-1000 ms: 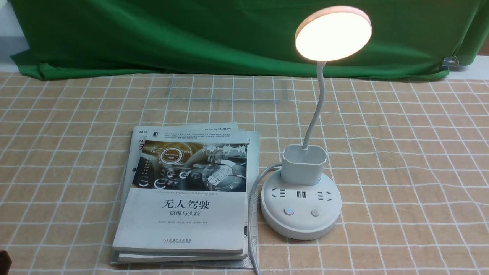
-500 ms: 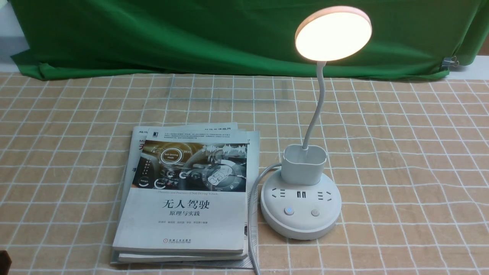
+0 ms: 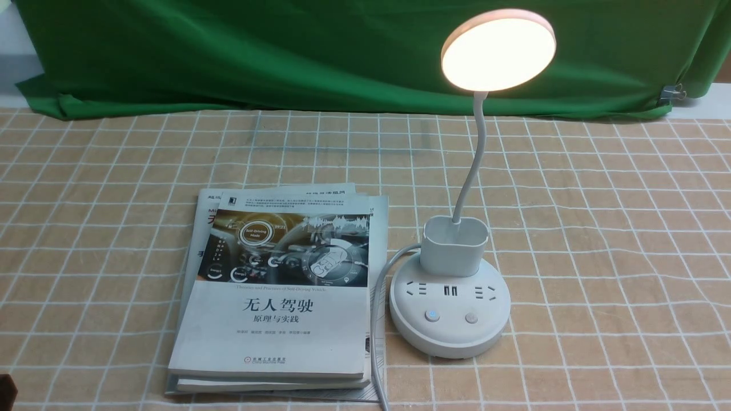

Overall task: Turn off the desk lamp on the light coffee tablecloth by hand.
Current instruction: 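Press the power button on the lamp base to turn the lamp off with the right gripper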

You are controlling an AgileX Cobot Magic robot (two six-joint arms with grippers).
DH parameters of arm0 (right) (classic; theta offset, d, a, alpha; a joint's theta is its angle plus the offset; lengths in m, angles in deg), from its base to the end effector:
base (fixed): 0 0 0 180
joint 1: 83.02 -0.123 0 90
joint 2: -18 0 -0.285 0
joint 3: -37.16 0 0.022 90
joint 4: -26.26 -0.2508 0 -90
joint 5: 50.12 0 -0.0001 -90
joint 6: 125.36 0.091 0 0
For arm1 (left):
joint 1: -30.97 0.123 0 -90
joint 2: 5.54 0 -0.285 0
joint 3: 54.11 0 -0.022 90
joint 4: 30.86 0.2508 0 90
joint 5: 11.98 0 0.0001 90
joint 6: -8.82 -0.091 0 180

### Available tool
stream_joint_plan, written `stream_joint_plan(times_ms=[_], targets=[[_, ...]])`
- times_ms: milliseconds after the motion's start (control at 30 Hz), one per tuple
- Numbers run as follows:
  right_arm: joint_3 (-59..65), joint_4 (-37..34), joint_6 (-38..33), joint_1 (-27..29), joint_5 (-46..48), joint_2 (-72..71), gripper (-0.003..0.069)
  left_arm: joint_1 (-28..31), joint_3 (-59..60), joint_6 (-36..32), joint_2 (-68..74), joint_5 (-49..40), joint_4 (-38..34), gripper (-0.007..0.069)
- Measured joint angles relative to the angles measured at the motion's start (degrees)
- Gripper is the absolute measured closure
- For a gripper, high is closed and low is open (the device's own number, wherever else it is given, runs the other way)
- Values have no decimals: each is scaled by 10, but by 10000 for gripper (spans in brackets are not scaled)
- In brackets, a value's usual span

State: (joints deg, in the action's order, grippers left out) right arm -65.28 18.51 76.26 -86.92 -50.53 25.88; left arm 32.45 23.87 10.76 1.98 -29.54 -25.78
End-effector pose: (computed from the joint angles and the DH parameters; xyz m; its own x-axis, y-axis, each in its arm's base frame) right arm 0.0565 0.0038 0.2117 0.0424 0.4945 -0.8682 -0.1008 0.8666 0.4887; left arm 0.0543 0.0038 0.1814 -0.2271 0.0448 -0.9728 -0.0404 0.9976 0.0554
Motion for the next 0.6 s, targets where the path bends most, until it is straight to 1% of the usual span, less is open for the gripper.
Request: stream_joint_plan(times_ms=[33,100,200,267,300,333,400,467,533,600], targets=[[0,-2,31,0,-10,0,418,0,0,0,0,0,0,620],[0,-3,53,0,-22,0,418,0,0,0,0,0,0,620],[0,-3,62,0,-28,0,431,0,0,0,0,0,0,620],[-4,-3,54,-3,-2,2,472,0,0,0,0,0,0,620],[-6,-3,54,-3,-2,3,477,0,0,0,0,0,0,620],[-32,-3,23,-14,45,23,537,0,0,0,0,0,0,620],[-87,-3,-25,-30,97,58,594,0,0,0,0,0,0,620],[-153,-4,-81,-52,167,115,615,0,0,0,0,0,0,620],[-213,-3,-126,-74,247,181,618,0,0,0,0,0,0,620],[-267,-3,-154,-89,322,252,618,0,0,0,0,0,0,620]])
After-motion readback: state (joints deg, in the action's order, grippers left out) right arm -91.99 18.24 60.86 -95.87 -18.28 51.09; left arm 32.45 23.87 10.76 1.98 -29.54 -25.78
